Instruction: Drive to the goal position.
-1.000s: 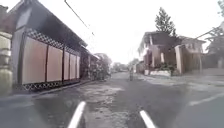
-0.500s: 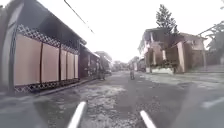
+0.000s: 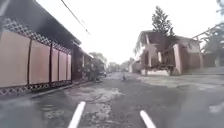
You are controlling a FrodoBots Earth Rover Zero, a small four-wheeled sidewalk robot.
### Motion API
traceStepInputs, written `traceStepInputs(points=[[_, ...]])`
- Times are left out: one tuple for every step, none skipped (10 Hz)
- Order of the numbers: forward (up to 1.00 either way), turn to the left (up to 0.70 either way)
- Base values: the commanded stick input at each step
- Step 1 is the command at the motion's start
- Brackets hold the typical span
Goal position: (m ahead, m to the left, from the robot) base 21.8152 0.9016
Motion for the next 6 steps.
traceStepInputs(points=[[0.70, 0.00], [0.70, 0.00], [0.70, 0.00], [0.70, 0.00], [0.70, 0.00], [0.70, 0.00]])
